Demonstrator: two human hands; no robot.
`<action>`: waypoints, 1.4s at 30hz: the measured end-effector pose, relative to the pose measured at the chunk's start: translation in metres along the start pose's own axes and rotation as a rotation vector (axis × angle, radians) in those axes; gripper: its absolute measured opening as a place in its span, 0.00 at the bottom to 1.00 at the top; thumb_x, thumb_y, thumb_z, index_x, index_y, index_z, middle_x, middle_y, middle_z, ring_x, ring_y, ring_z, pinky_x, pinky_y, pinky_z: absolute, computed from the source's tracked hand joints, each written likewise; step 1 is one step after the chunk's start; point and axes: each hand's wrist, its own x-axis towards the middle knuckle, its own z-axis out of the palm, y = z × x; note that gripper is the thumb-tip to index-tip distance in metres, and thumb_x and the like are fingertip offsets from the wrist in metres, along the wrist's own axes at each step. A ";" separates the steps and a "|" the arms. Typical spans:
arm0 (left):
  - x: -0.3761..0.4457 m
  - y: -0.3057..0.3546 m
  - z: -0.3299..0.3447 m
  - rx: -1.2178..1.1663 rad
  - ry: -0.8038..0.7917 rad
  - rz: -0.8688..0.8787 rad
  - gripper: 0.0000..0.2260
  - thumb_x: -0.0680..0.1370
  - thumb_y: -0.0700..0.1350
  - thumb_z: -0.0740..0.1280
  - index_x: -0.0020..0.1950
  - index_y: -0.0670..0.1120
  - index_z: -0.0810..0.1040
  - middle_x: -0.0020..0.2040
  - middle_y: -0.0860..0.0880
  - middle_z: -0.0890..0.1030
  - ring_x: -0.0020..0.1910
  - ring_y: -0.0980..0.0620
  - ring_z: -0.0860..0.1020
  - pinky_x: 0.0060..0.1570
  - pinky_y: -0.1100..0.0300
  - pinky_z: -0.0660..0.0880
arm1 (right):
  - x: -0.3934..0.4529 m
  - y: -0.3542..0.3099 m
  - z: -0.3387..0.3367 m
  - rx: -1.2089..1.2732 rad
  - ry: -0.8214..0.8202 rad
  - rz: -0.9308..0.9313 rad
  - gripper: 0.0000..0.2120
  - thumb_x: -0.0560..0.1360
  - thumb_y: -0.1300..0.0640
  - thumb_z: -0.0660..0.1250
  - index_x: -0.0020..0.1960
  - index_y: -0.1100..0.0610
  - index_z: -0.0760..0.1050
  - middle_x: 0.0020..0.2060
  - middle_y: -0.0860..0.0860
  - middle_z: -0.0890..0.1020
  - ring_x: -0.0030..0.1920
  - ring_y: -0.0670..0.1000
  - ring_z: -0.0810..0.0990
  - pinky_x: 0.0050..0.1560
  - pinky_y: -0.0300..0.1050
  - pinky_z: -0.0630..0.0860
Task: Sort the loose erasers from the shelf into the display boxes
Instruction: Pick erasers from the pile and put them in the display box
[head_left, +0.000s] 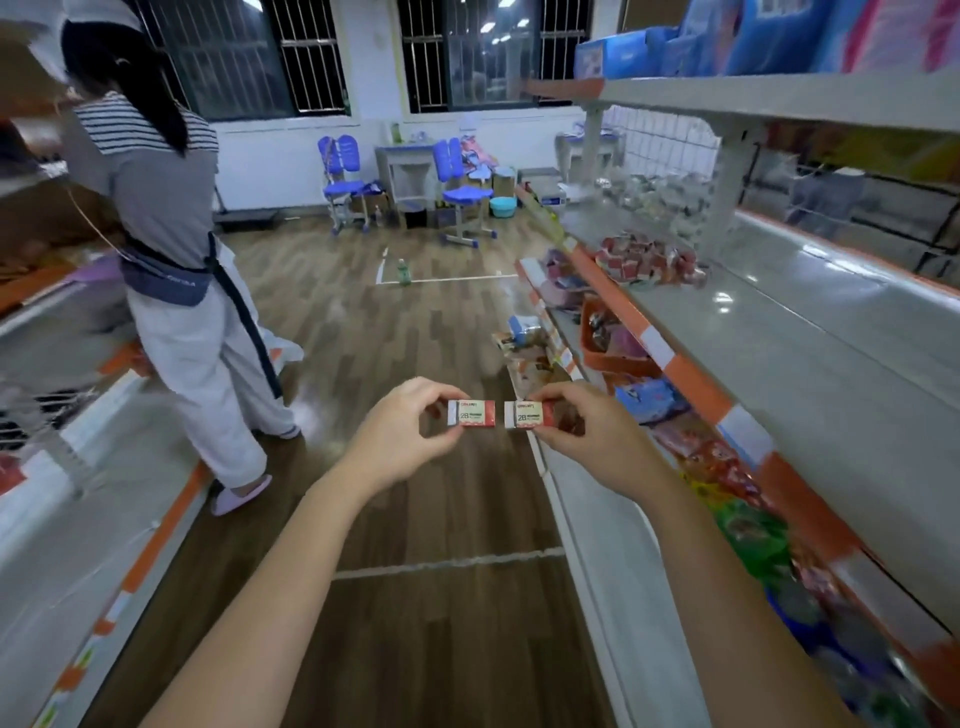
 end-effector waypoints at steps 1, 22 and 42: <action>0.019 -0.012 -0.002 -0.004 0.003 -0.001 0.12 0.74 0.45 0.69 0.56 0.54 0.77 0.49 0.57 0.75 0.48 0.61 0.74 0.48 0.62 0.71 | 0.022 0.005 0.003 -0.004 0.001 -0.001 0.14 0.73 0.56 0.69 0.55 0.43 0.71 0.45 0.36 0.73 0.45 0.37 0.73 0.44 0.31 0.68; 0.455 -0.293 -0.039 -0.023 -0.039 0.153 0.12 0.72 0.43 0.70 0.53 0.54 0.79 0.48 0.55 0.77 0.45 0.59 0.74 0.44 0.66 0.68 | 0.490 0.127 0.072 -0.033 0.125 0.075 0.13 0.73 0.61 0.69 0.51 0.45 0.73 0.43 0.41 0.74 0.36 0.47 0.77 0.34 0.28 0.70; 0.896 -0.468 0.009 -0.057 -0.039 0.212 0.11 0.73 0.45 0.70 0.52 0.57 0.77 0.47 0.57 0.77 0.45 0.62 0.74 0.40 0.72 0.65 | 0.907 0.327 0.045 0.018 0.246 0.123 0.17 0.71 0.61 0.72 0.47 0.39 0.74 0.35 0.34 0.77 0.29 0.39 0.72 0.29 0.27 0.66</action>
